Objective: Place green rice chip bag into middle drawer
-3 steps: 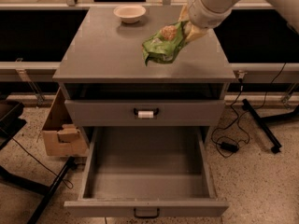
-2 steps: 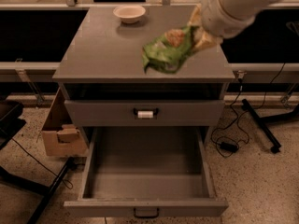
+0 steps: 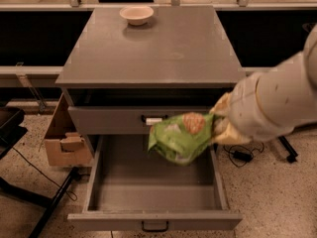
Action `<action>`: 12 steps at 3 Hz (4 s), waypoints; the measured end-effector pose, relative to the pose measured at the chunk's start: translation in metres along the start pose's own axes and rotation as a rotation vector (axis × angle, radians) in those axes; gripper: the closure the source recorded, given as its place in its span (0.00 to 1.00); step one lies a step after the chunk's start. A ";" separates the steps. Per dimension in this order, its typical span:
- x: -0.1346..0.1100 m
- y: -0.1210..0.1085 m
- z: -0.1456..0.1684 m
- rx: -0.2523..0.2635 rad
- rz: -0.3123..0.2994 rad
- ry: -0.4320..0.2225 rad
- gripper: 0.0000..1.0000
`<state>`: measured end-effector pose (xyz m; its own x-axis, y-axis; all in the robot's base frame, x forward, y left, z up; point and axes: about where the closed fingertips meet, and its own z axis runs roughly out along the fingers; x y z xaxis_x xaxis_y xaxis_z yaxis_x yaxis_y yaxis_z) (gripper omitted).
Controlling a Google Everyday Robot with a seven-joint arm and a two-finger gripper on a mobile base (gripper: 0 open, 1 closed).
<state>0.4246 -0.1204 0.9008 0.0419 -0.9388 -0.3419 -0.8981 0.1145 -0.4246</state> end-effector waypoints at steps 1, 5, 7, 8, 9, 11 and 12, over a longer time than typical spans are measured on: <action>0.032 0.053 0.039 -0.066 0.127 0.051 1.00; 0.126 0.031 0.317 -0.137 0.278 0.184 1.00; 0.090 0.024 0.376 -0.202 0.231 0.092 0.74; 0.090 0.024 0.376 -0.202 0.232 0.093 0.43; 0.090 0.024 0.376 -0.202 0.232 0.093 0.20; 0.090 0.025 0.376 -0.202 0.232 0.093 0.00; 0.086 0.025 0.375 -0.218 0.206 0.081 0.00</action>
Offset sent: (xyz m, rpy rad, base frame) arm 0.0352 -0.0615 -0.2365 -0.0616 0.2182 -0.2989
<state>0.5697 -0.0765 0.5467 -0.1778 -0.9271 -0.3299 -0.9572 0.2407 -0.1607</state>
